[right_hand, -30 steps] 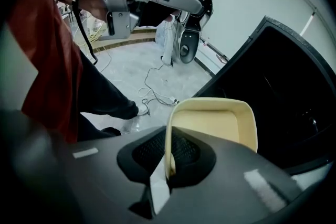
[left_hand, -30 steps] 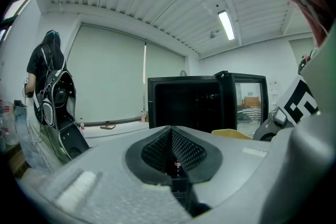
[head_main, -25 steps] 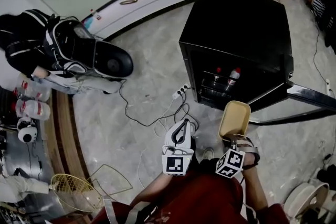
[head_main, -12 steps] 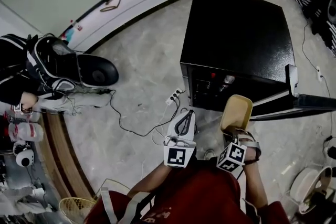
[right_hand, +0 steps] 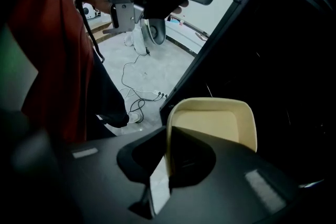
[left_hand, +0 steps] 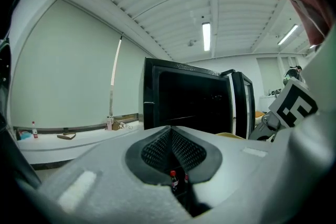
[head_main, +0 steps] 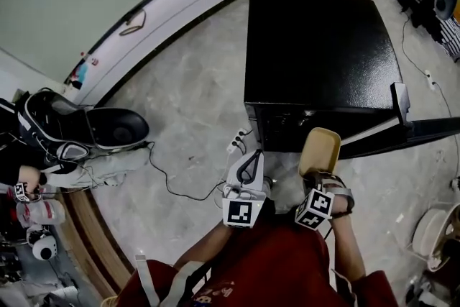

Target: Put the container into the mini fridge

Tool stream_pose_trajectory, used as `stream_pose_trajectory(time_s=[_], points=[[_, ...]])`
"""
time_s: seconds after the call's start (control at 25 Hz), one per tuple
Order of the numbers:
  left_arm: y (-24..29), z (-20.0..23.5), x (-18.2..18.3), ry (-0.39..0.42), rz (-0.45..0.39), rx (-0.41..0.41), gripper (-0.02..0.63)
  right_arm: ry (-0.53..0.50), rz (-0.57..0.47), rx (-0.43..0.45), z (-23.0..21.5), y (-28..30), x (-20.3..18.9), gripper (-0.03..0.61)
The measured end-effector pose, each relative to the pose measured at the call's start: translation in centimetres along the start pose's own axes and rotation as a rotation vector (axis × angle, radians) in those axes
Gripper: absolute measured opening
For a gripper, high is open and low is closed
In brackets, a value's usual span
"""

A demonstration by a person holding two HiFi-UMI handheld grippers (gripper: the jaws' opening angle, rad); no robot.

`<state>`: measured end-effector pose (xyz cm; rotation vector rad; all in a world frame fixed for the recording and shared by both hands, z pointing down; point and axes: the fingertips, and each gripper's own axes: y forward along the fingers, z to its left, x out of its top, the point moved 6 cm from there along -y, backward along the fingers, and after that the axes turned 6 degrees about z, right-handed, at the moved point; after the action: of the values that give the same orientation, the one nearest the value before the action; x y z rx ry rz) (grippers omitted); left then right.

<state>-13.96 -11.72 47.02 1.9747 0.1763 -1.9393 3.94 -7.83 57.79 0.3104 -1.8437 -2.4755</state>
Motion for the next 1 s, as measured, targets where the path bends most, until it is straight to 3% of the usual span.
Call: stream_pose_trajectory(time_s=[0.16, 0.6, 1.0], points=[[0.3, 1.0, 0.0, 0.017, -0.007, -0.023, 0.005, 0.053, 0.000, 0.023, -0.4, 1.1, 0.9, 0.014], [0.8, 1.6, -0.3, 0.009, -0.001, -0.074, 0.005, 0.080, 0.009, 0.043, -3.3, 4.9, 2.3, 0.014], [0.8, 2.4, -0.3, 0.008, 0.016, -0.032, 0.005, 0.048, 0.021, 0.071, -6.0, 8.4, 2.4, 0.014]])
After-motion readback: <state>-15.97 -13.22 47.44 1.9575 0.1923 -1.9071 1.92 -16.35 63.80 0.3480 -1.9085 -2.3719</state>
